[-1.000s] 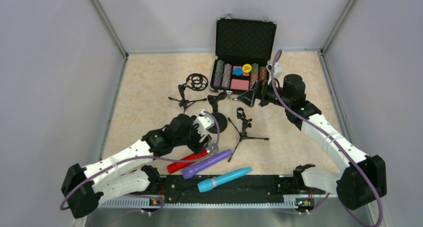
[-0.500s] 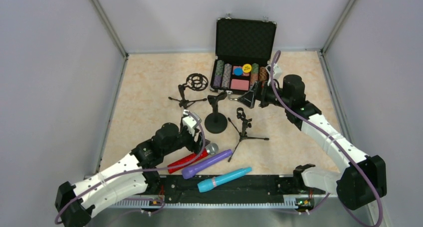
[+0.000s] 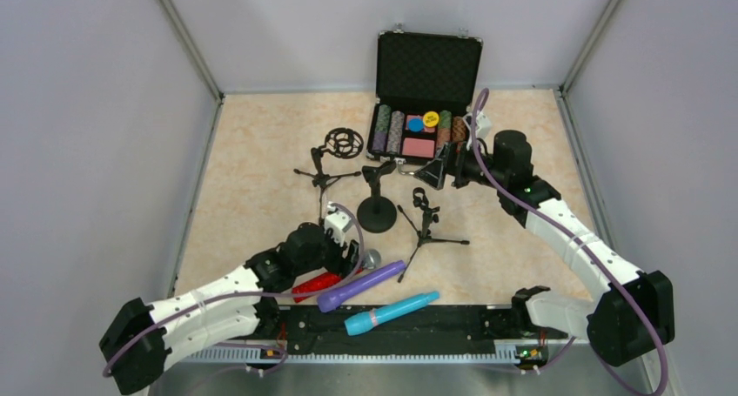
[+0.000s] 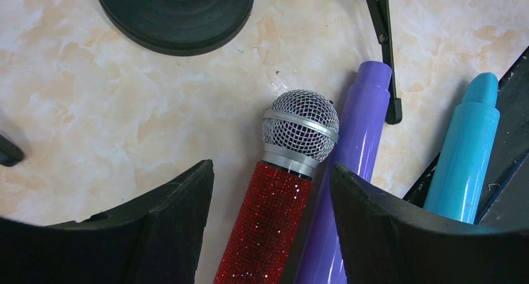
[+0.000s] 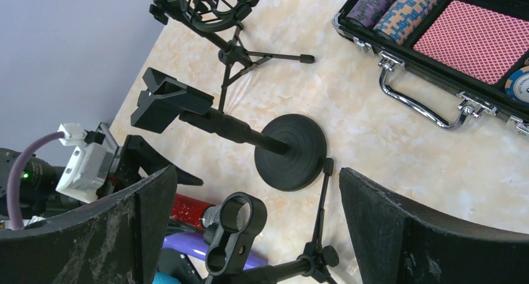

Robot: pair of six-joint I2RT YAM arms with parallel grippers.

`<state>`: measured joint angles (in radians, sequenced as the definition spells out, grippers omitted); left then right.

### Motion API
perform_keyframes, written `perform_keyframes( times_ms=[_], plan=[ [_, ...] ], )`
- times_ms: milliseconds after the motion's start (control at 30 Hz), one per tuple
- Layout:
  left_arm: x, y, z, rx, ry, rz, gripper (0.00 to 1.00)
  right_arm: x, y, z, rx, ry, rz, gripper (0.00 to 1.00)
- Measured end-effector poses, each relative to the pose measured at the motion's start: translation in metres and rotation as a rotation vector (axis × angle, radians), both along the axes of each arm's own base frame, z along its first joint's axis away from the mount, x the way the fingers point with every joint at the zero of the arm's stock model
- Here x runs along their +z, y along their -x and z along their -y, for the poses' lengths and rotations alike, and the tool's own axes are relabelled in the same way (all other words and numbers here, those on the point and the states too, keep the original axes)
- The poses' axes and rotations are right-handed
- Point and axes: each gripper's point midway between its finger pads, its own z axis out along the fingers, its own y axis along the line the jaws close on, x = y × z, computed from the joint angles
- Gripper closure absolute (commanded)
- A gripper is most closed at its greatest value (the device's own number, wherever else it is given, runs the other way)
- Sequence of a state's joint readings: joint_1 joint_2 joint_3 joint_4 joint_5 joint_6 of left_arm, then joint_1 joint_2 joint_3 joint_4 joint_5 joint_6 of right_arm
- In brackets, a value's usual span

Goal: Attach the microphones to the stand

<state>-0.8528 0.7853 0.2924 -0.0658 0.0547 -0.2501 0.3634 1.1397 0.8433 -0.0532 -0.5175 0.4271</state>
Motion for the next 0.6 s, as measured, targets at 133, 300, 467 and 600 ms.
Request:
perform_keyframes(
  times_ms=[133,300,467,600],
  plan=[
    [-0.009,0.004,0.005,-0.023,-0.009,-0.038,0.27,0.0,0.0,0.0,0.001,0.0,0.0,0.01],
    [-0.025,0.009,0.009,-0.047,-0.05,-0.082,0.27,0.0,0.0,0.0,0.001,0.0,0.001,0.01],
    [-0.036,0.006,0.01,-0.027,-0.11,-0.109,0.29,0.0,0.0,0.0,0.0,0.001,0.001,0.01],
    [-0.039,-0.005,0.007,0.032,-0.15,-0.093,0.34,0.0,0.0,0.0,0.0,0.001,0.001,0.01]
  ],
)
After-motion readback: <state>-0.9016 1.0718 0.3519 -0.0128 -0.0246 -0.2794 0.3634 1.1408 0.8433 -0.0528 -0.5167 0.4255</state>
